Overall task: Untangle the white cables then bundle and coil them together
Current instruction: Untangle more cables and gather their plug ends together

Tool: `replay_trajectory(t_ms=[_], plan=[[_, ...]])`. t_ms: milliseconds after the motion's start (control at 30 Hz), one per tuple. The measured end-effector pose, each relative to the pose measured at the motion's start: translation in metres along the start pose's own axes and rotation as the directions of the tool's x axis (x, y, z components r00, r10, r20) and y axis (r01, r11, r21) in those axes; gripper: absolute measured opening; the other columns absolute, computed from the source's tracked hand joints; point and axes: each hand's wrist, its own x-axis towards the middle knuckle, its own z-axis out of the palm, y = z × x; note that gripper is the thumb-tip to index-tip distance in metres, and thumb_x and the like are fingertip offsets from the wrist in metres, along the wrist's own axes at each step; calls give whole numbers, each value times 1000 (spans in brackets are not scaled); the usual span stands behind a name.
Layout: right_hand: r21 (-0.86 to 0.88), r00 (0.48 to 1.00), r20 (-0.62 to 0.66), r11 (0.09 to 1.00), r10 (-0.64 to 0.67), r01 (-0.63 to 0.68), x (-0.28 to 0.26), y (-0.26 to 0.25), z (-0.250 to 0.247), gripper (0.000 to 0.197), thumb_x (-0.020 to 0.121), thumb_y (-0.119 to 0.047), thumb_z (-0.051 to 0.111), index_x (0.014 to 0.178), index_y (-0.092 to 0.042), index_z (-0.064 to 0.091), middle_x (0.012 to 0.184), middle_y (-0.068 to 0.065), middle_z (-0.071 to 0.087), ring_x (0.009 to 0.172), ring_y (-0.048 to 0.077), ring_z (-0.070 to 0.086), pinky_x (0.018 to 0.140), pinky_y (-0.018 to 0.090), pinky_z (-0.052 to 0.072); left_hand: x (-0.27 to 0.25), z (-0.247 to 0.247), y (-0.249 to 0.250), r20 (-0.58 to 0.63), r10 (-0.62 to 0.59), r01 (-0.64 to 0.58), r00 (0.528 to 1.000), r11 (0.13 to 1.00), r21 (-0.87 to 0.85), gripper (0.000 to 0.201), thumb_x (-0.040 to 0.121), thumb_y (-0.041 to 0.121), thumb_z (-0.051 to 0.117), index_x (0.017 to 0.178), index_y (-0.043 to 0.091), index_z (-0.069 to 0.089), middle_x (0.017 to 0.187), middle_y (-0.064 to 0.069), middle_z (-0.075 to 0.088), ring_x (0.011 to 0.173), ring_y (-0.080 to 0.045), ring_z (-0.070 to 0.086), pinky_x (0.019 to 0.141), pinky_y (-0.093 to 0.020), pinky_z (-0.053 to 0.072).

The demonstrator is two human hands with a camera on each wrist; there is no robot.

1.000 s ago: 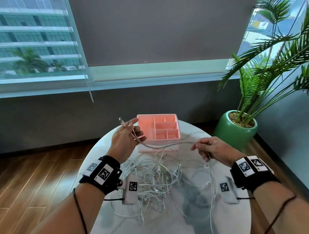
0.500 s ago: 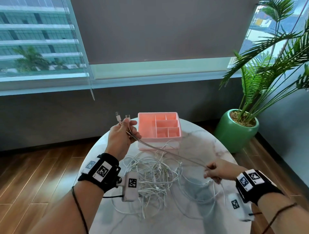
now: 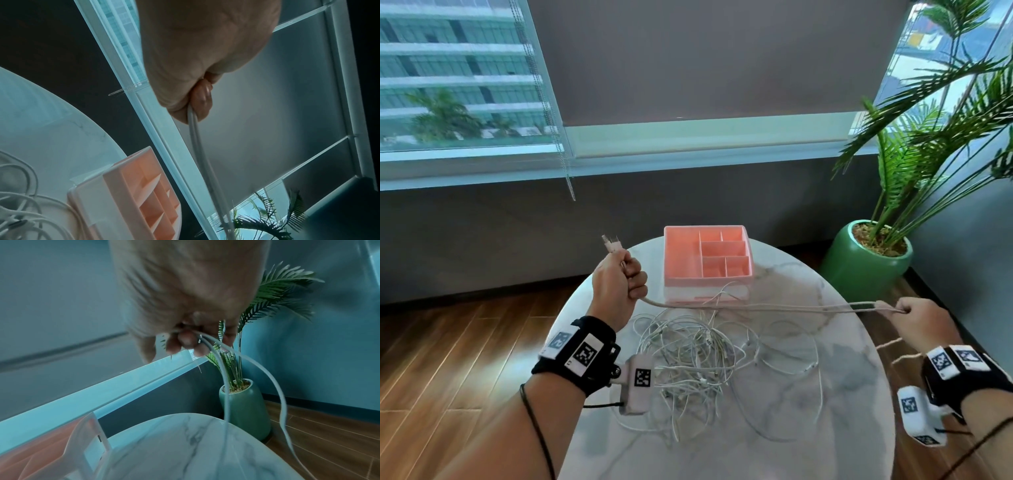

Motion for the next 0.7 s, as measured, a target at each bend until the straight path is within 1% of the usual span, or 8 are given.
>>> replay_trajectory(t_ms=[67,133,233,367,500,533,600,700], plan=[[15,993,-114,1000,26,-24,-2,2,-4,53,91,-43,66,58,-3,55,54,12,55,59,34,51,56,36,44,1,-4,-1,-13,2,-2,1000,1000,20,26,98,12,32,73,20,39,56,5,32,42,-8,22,36,-20,17],[50,989,-132,997,72,-66,-3,6,-4,51,94,-39,62,60,-2,56,56,14,55,57,33,49,56,36,41,3,-9,-1,-41,31,-29,999,997,67,26,97,11,31,74,21,38,55,6,31,41,-7,21,35,-18,17],[45,991,-39,991,125,-123,-7,17,0,60,94,-50,57,59,-2,58,57,15,58,57,31,51,55,35,38,6,-16,-1,-52,49,-44,997,996,78,26,97,10,31,74,21,37,54,6,31,40,-7,20,35,-17,17],[87,971,-199,989,131,-115,-7,30,0,64,88,-59,55,54,-5,52,54,14,54,57,36,52,55,38,46,8,-21,-3,-66,91,-83,994,989,125,26,96,9,31,73,20,36,53,6,31,41,-8,19,37,-15,17],[115,944,-240,972,227,-204,2,46,-10,68,90,-60,53,54,-2,52,54,21,53,56,41,53,57,44,49,11,-29,-6,-93,123,-106,988,981,165,27,96,7,32,73,20,36,53,6,31,41,-8,19,39,-15,16],[87,950,-214,973,228,-214,1,48,-10,68,91,-57,55,54,-1,53,55,21,54,56,40,54,58,43,49,12,-31,-6,-92,117,-102,989,983,155,28,97,7,32,72,19,37,53,5,31,41,-8,19,39,-15,17],[-16,971,-53,972,232,-233,-5,52,-4,61,92,-53,61,58,-2,60,60,16,58,58,33,54,59,38,49,11,-34,-6,-70,99,-89,993,987,136,32,100,8,31,72,17,41,52,4,32,39,-8,21,38,-14,18],[-189,928,234,950,290,-249,-24,59,19,46,79,-46,78,66,-4,68,59,10,64,53,25,55,54,29,41,8,-31,-10,-8,73,-71,997,988,136,34,103,9,30,72,15,44,53,3,33,39,-8,23,39,-15,17]])
